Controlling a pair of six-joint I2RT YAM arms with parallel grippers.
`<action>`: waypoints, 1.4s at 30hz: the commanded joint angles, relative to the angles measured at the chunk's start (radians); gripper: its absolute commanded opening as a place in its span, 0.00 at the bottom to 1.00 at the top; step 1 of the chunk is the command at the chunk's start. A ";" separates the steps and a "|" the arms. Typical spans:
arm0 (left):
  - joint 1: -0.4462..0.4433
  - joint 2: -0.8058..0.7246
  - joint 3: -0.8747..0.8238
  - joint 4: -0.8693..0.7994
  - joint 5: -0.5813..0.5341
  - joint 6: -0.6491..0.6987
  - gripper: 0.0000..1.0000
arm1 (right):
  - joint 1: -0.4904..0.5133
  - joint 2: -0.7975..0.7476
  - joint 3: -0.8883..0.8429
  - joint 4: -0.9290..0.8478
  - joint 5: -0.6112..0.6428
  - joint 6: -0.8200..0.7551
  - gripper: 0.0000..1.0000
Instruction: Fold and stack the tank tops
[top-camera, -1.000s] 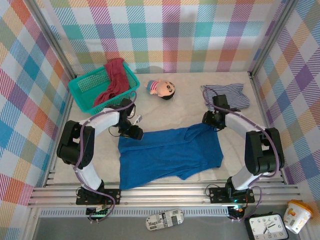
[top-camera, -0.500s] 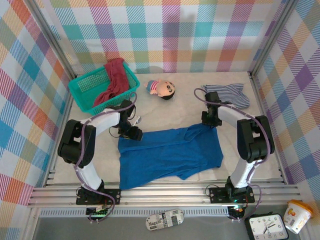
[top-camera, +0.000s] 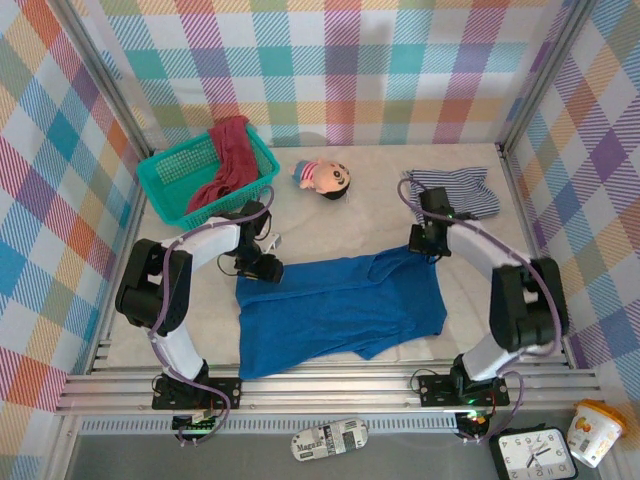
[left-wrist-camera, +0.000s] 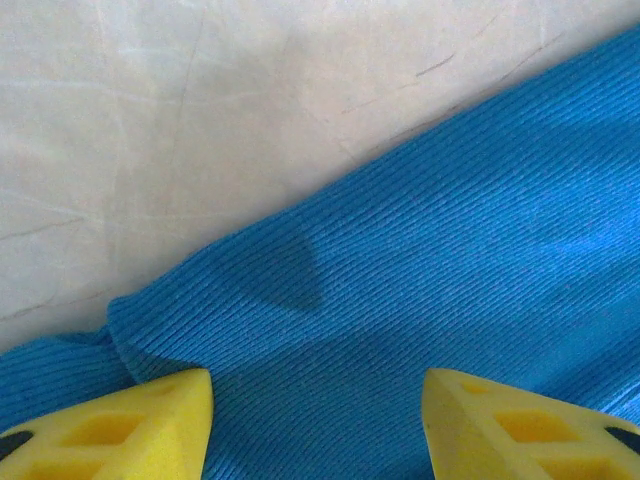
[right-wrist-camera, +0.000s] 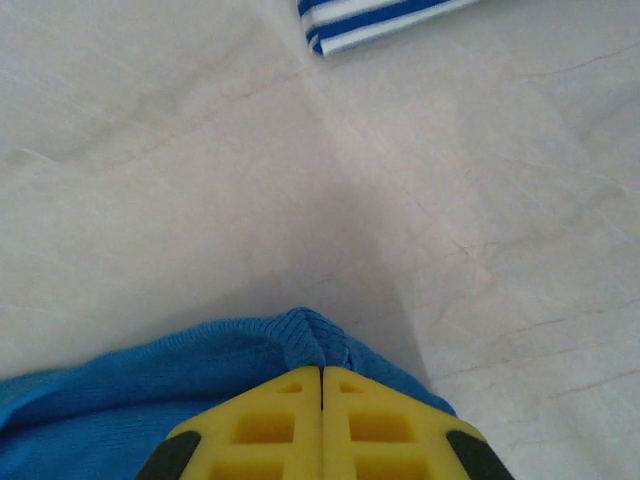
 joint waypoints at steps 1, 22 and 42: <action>-0.007 -0.005 -0.021 -0.036 0.008 0.009 0.57 | -0.010 -0.148 -0.126 0.194 -0.060 0.086 0.00; 0.016 -0.104 -0.068 -0.107 0.002 -0.042 0.58 | -0.093 -0.340 -0.521 0.368 -0.139 0.370 0.03; 0.095 -0.005 -0.056 -0.105 0.011 -0.071 0.57 | -0.066 -0.332 -0.499 0.139 -0.162 0.400 0.05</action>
